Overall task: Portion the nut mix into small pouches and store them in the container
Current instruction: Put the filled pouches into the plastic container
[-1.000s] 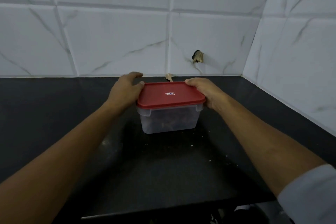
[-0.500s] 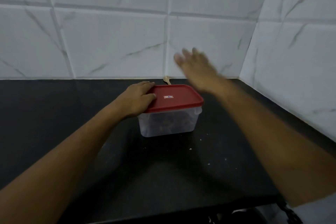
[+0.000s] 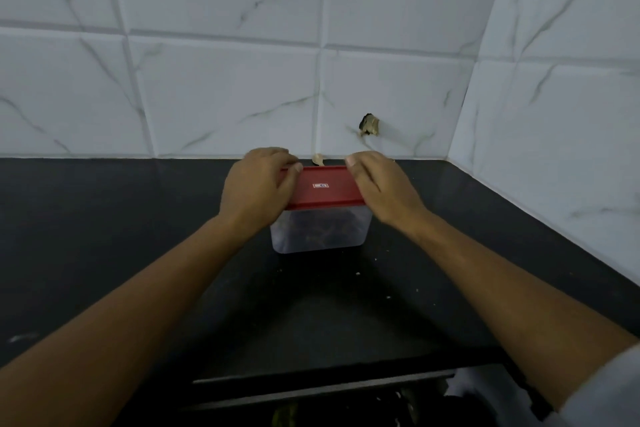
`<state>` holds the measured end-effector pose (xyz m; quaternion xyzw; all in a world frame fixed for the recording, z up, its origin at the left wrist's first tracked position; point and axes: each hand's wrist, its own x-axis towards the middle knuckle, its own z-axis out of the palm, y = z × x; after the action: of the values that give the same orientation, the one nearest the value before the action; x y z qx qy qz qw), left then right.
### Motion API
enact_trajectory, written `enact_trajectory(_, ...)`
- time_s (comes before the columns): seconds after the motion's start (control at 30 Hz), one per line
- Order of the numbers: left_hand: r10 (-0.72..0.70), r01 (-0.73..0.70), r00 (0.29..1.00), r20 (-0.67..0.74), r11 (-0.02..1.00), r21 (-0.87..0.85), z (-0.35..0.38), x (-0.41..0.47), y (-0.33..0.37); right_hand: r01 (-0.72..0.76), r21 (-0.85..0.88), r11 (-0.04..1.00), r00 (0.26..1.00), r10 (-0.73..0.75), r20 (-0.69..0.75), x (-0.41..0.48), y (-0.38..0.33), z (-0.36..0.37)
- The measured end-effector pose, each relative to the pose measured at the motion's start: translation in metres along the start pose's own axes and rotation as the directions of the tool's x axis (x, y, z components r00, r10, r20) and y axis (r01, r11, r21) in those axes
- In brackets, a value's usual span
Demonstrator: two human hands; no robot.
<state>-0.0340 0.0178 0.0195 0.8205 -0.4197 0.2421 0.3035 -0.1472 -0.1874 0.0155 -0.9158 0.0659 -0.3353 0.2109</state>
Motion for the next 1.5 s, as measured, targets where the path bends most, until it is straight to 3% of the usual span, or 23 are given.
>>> enact_trajectory(0.07,0.090,-0.090,0.996,-0.017,0.996,0.017,-0.003,-0.012,0.006,0.050,-0.040,0.998,0.998,-0.048,0.048,-0.012,0.007,-0.006)
enact_trajectory(0.17,0.157,-0.165,0.985,0.075,0.980,0.108,0.001,-0.032,0.011,0.086,-0.116,0.990,0.992,-0.074,0.105,-0.032,0.009,-0.016)
enact_trajectory(0.37,0.061,-0.122,0.970,0.234,0.959,0.254,0.002,-0.071,0.031,0.185,-0.275,0.943,0.972,-0.134,0.193,-0.070,0.006,-0.021)
enact_trajectory(0.63,-0.004,-0.103,0.960,0.281,0.925,0.365,-0.001,-0.082,0.033,0.204,-0.377,0.903,0.957,-0.102,0.273,-0.074,0.003,-0.009)
enact_trajectory(1.13,-0.184,0.015,0.927,0.326,0.889,0.458,0.031,0.012,-0.077,0.307,-0.395,0.866,0.871,-0.087,0.484,0.057,0.012,0.055)
enact_trajectory(1.5,-0.221,0.030,0.905,0.362,0.884,0.466,0.085,0.109,-0.158,0.344,-0.388,0.855,0.854,-0.113,0.508,0.171,0.066,0.115)
